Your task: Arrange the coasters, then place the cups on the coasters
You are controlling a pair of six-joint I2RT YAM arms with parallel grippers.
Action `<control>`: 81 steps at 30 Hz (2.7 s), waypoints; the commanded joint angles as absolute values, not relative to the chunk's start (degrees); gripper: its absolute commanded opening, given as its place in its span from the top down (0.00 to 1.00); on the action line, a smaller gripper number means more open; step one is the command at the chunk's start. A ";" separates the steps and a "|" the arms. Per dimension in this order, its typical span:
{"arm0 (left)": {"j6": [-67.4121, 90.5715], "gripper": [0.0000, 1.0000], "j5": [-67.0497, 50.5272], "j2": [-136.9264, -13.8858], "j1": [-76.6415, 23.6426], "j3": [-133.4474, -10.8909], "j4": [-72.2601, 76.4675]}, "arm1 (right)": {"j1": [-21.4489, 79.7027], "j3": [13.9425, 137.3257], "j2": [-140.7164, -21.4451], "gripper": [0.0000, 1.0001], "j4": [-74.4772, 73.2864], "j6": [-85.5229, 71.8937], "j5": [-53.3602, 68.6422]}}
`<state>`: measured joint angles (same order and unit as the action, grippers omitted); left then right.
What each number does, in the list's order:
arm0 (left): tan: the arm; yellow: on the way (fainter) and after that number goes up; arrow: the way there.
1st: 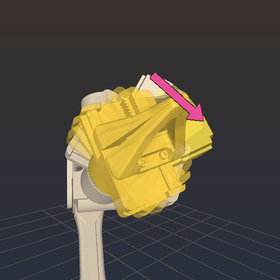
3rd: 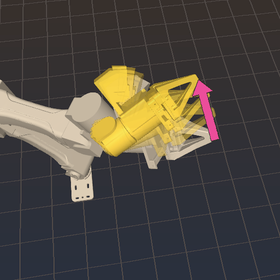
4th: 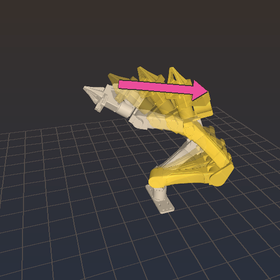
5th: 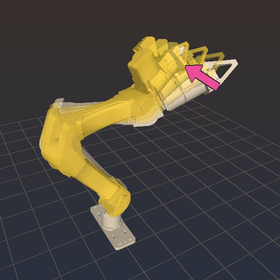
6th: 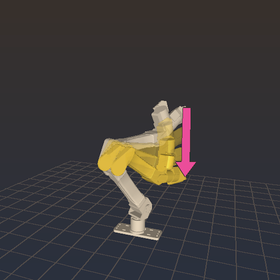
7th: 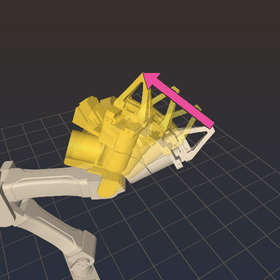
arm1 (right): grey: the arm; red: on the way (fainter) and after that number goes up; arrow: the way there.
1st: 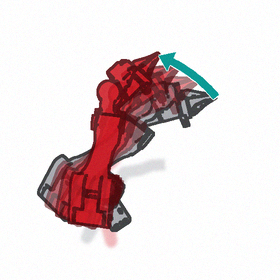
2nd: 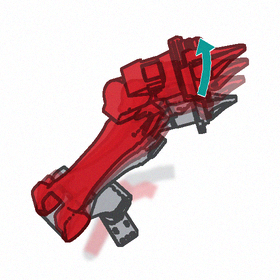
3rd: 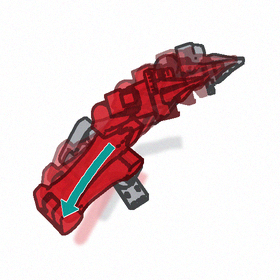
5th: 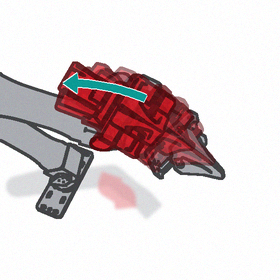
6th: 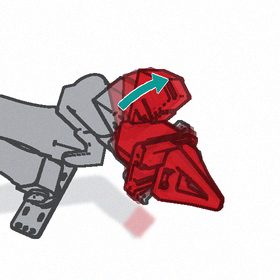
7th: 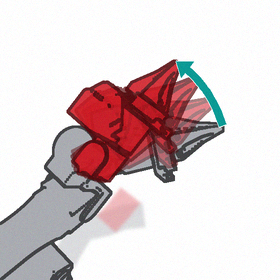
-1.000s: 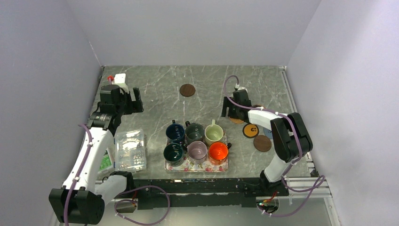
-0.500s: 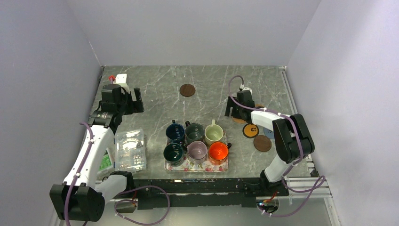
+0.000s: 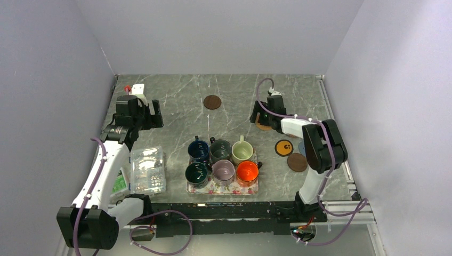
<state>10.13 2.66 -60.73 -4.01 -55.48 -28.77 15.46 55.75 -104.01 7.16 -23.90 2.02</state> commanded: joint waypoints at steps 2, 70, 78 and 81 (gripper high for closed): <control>9.39 0.06 1.69 -60.83 -4.19 -56.73 -28.48 | 17.46 60.29 -111.86 0.22 5.14 -26.46 8.46; 9.58 0.06 0.53 -60.02 -4.16 -56.51 -28.19 | 30.76 91.92 -132.20 0.27 -1.26 -31.52 -2.83; 9.58 0.06 0.53 -60.03 -4.13 -56.51 -28.17 | 30.76 93.92 -131.75 0.25 -0.96 -30.38 -2.21; 9.55 0.06 0.53 -60.03 -4.13 -56.46 -28.16 | 30.76 95.98 -131.62 0.23 -0.88 -28.91 -1.31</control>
<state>10.13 1.32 -60.73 -4.01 -55.51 -28.77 30.06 94.19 -132.09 6.07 -30.20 -3.77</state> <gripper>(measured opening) 0.935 0.760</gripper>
